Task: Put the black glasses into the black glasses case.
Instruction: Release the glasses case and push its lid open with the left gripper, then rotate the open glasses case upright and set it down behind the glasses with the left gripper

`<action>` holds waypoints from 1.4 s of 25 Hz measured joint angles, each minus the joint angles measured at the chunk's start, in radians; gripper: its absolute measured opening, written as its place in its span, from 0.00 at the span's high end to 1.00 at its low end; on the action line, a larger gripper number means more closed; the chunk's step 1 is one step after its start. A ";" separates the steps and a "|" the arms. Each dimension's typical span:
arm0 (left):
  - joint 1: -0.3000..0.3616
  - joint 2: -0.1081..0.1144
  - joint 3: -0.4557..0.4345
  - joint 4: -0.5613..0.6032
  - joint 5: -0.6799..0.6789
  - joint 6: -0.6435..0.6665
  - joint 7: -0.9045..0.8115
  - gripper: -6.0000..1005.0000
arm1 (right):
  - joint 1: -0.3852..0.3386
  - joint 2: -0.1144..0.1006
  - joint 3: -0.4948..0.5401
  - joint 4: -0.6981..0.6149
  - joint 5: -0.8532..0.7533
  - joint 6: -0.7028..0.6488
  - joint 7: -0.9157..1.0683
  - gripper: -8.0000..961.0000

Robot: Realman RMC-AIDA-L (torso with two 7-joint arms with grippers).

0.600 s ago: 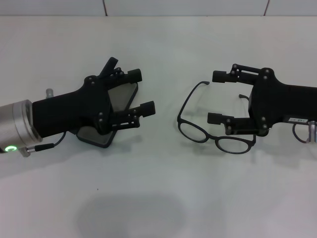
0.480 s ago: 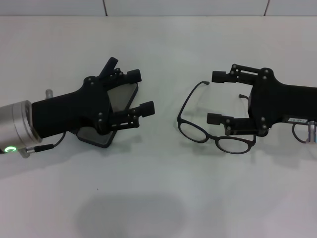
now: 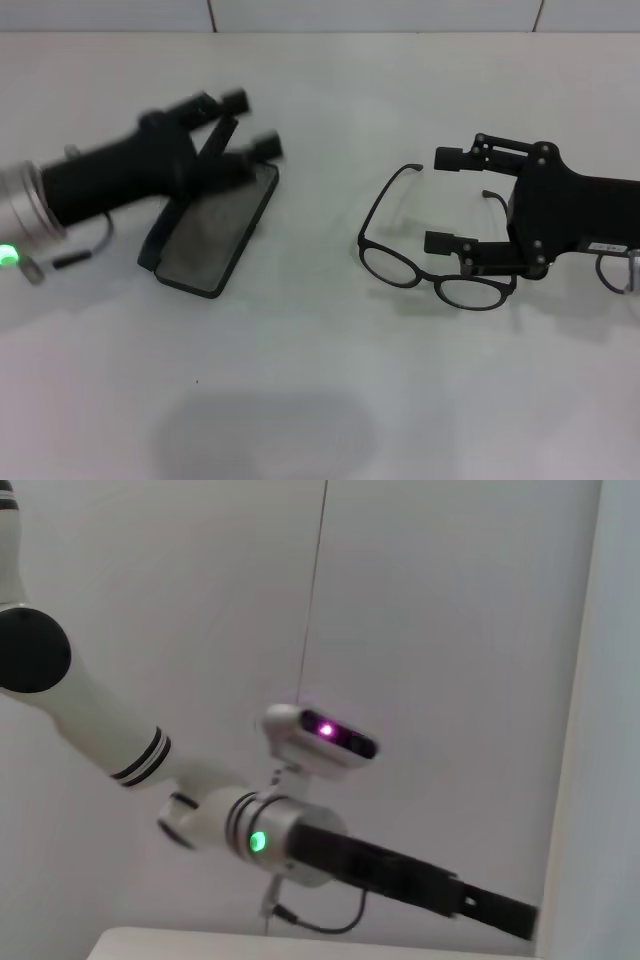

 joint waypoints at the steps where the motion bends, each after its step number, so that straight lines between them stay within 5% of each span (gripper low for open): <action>1: -0.005 0.008 -0.004 0.029 0.021 -0.032 -0.065 0.16 | -0.001 0.000 0.000 0.000 0.000 0.000 0.002 0.18; 4: -0.021 0.047 -0.005 0.205 0.167 -0.130 -0.380 0.16 | -0.006 -0.003 0.000 0.000 0.001 0.000 0.009 0.18; 7: -0.038 0.057 -0.005 0.366 0.362 -0.149 -0.630 0.16 | -0.014 -0.005 0.001 0.000 0.004 0.001 0.009 0.18; 9: -0.041 0.041 -0.005 0.460 0.477 -0.151 -0.729 0.16 | -0.016 -0.005 0.002 0.000 0.004 0.004 0.009 0.18; 14: -0.057 -0.041 0.004 0.630 0.757 -0.183 -0.852 0.16 | -0.016 -0.002 0.002 0.000 0.004 0.007 0.010 0.18; 27: -0.091 -0.047 0.214 0.641 0.920 -0.298 -1.037 0.17 | -0.018 0.005 0.002 -0.005 0.000 0.008 0.007 0.18; 35: -0.110 -0.045 0.216 0.665 0.944 -0.300 -1.072 0.47 | -0.049 0.011 -0.006 -0.041 -0.048 -0.007 0.001 0.18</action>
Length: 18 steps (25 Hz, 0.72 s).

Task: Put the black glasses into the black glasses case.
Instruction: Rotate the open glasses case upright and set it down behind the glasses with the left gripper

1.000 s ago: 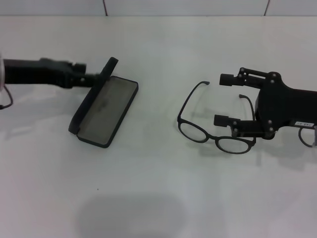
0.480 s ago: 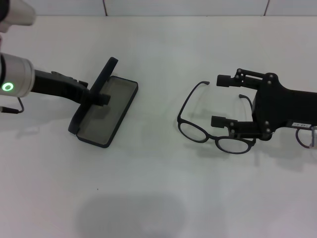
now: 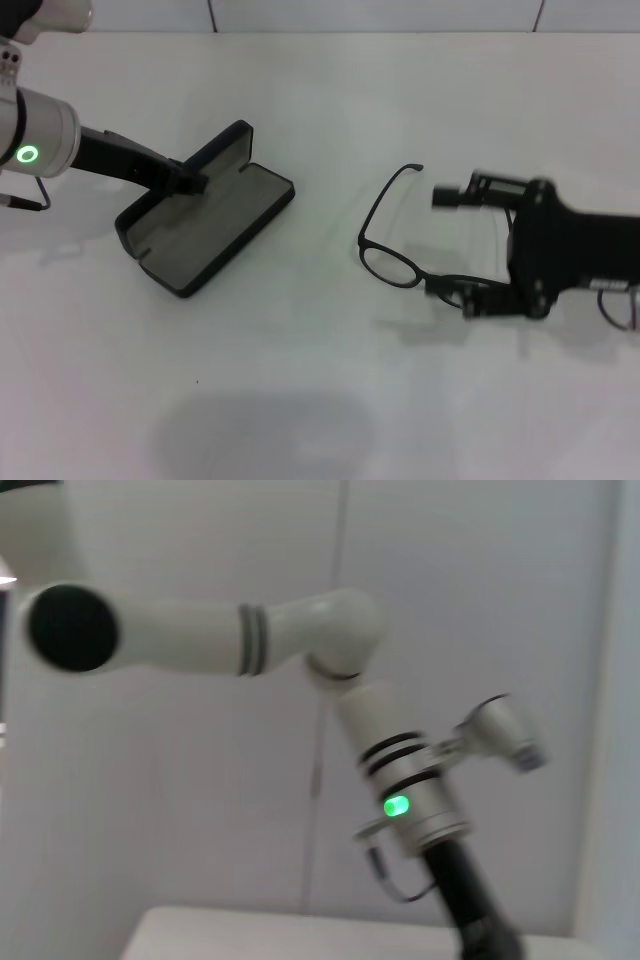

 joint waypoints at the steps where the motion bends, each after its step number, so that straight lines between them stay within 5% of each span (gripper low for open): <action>1: 0.000 0.000 0.003 0.004 0.001 0.000 0.005 0.50 | -0.003 0.002 0.000 -0.010 -0.024 -0.005 0.001 0.18; 12: -0.104 -0.001 0.046 -0.009 0.062 -0.058 0.157 0.79 | -0.051 0.027 0.005 -0.074 -0.145 -0.050 -0.006 0.18; 18: -0.169 0.000 0.258 -0.079 0.093 -0.154 0.309 0.80 | -0.085 0.040 0.005 -0.075 -0.146 -0.063 -0.043 0.18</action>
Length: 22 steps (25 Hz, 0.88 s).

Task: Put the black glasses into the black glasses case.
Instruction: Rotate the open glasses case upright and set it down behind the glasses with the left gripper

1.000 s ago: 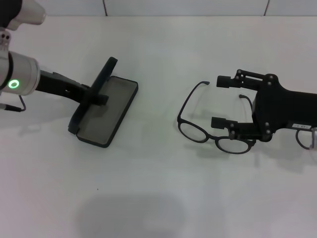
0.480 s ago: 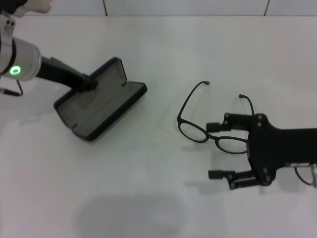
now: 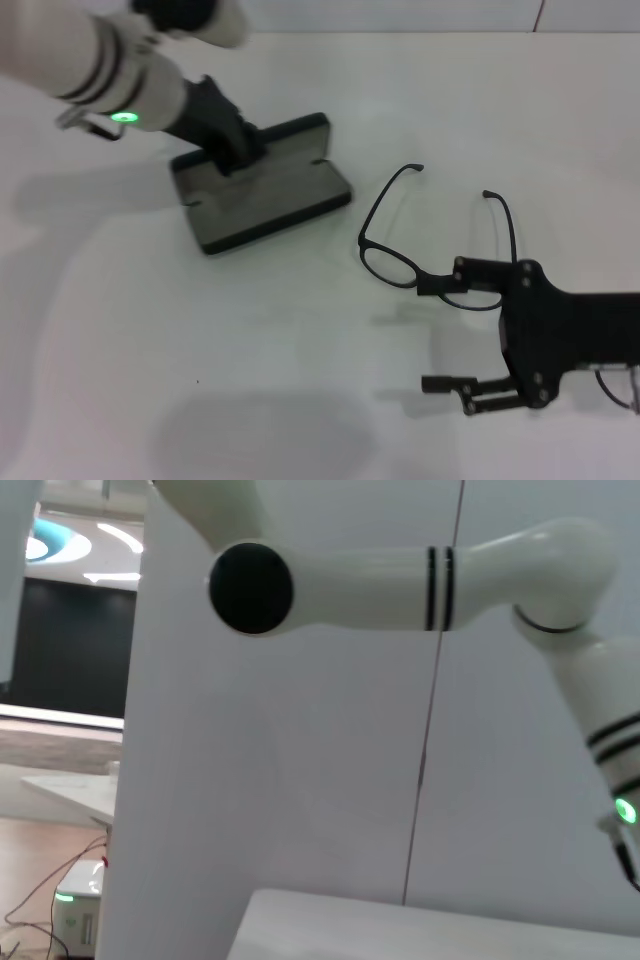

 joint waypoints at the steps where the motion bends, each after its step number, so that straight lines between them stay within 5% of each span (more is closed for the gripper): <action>1: -0.019 0.000 0.017 -0.021 0.003 -0.005 0.004 0.80 | -0.007 0.001 0.000 0.000 0.000 -0.006 -0.004 0.18; 8: -0.133 -0.006 0.111 -0.128 -0.026 -0.006 0.085 0.81 | -0.041 0.003 0.002 0.000 0.003 -0.024 -0.021 0.18; 22: -0.087 -0.010 0.161 -0.003 -0.114 -0.082 0.138 0.84 | -0.072 -0.001 0.056 0.000 0.001 -0.058 -0.033 0.18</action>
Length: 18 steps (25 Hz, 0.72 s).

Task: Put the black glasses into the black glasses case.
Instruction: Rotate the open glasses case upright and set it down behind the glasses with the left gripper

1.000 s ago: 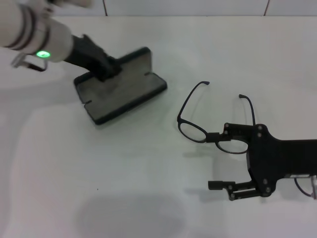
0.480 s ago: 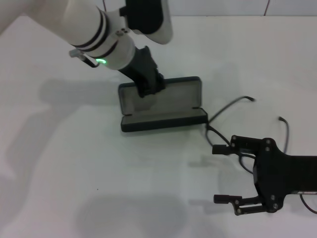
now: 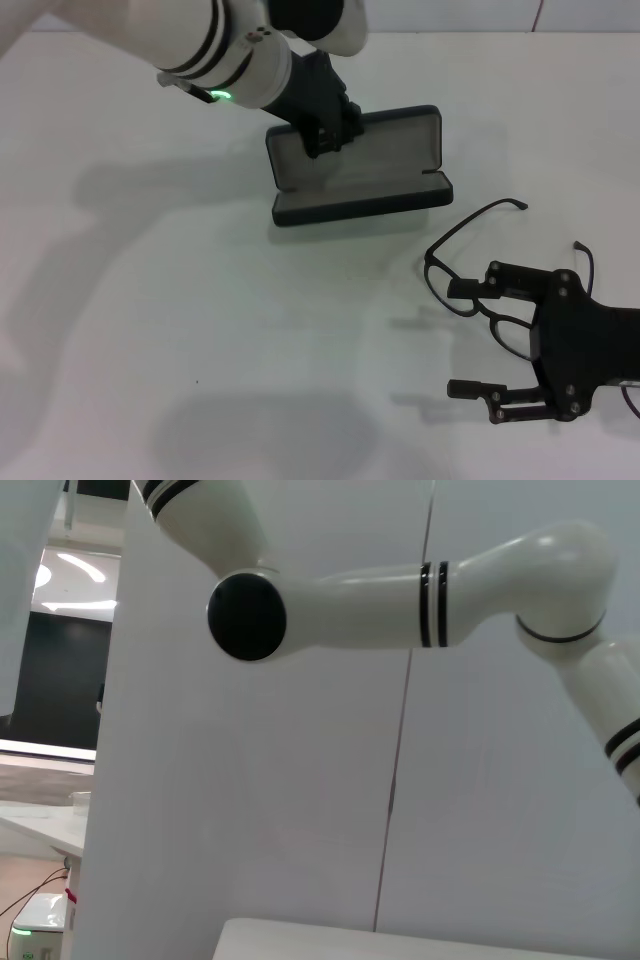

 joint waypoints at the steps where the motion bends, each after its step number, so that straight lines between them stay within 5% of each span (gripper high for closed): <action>1: 0.023 -0.001 0.008 0.023 -0.009 -0.010 0.014 0.84 | 0.002 0.000 0.000 0.000 0.000 0.000 -0.001 0.18; 9: 0.216 -0.001 0.165 0.081 -0.178 -0.305 0.198 0.85 | 0.001 0.001 -0.001 -0.001 0.003 0.005 -0.003 0.18; 18: 0.235 -0.001 0.216 -0.005 -0.361 -0.436 0.326 0.86 | 0.004 0.003 -0.001 -0.002 0.002 0.008 -0.004 0.18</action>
